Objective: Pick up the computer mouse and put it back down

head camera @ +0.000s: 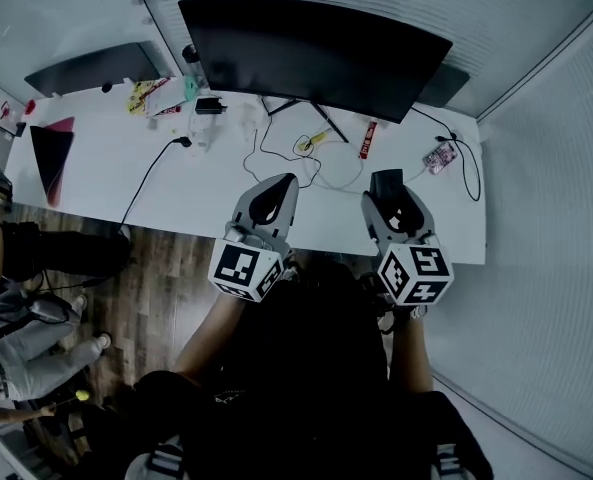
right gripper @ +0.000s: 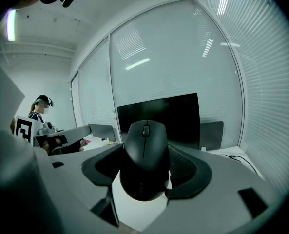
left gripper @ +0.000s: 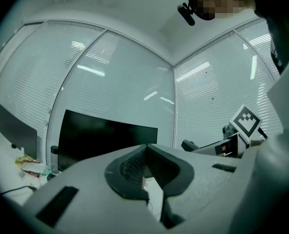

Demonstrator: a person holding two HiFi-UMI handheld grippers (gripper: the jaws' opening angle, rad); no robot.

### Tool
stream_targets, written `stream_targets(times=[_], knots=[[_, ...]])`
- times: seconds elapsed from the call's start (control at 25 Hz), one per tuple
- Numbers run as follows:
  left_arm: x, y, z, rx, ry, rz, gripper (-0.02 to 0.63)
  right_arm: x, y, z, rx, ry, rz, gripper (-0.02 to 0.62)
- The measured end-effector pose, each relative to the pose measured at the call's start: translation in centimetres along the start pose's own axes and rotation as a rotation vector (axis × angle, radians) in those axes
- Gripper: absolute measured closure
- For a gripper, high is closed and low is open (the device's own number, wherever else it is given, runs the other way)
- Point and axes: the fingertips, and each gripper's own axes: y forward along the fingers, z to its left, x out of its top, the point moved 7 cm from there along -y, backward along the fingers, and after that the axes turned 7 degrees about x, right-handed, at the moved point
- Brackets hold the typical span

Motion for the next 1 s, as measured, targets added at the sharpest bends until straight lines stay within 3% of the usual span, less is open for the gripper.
stream_targets(times=[0.44,1.0], knots=[[4.3,0.8,0.7,-0.019,0.059,-0.071,0.6,5.4,-1.7,0.6,-0.023,-0.052,-0.138,0.308],[2.8,1.4,2.8,0.002,0.044,-0.038,0.6,4.4,0.6,0.3,-0.028,-0.014,-0.095,0.308]])
